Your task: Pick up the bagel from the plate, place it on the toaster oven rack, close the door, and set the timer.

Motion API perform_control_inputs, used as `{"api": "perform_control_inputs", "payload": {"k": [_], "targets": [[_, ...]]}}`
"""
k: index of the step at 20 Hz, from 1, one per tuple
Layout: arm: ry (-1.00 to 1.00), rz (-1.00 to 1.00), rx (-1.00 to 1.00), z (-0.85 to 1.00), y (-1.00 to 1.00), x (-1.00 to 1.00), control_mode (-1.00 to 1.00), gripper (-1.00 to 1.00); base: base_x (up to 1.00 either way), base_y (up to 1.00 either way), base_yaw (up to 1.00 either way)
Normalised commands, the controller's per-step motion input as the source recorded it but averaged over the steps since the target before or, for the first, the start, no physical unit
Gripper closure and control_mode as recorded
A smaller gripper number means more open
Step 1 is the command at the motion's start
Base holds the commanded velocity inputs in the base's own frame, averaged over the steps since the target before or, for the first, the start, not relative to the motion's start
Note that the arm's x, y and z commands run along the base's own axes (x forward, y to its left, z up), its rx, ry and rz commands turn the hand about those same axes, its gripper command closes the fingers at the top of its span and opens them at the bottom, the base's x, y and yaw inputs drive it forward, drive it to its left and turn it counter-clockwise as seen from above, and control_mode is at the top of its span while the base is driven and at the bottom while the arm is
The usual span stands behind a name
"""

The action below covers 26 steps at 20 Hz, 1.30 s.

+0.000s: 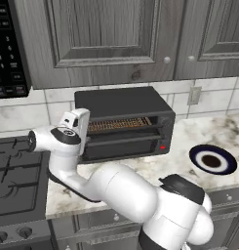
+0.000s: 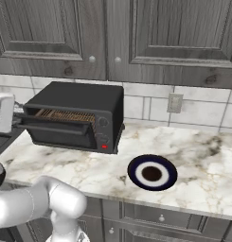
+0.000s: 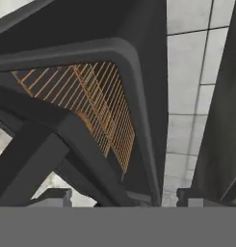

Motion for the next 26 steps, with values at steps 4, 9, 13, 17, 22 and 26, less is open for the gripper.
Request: {"api": "perform_control_inputs", "payload": {"k": [4, 9, 13, 17, 22, 26], "targets": [[-0.04, 0.1, -0.04, 0.0, -0.08, 1.0, -1.0, -1.0, 0.0, 0.0, 0.0], [-0.03, 0.11, -0.05, 0.0, -0.06, 1.0, -1.0, -1.0, 0.0, 0.0, 0.0], [-0.03, 0.11, -0.05, 0.0, -0.07, 0.91, -1.0, -1.0, 0.0, 0.0, 0.0], [-0.09, 0.1, -0.05, 0.34, -0.12, -0.02, -1.0, -1.0, 0.0, 0.0, 0.0], [-0.14, 0.09, -0.01, 0.82, -0.26, -0.89, -1.0, -1.0, 0.0, 0.0, 0.0], [-0.17, 0.07, 0.0, 0.8, -0.24, -1.0, -1.0, -1.0, 0.0, 0.0, 0.0]]}}
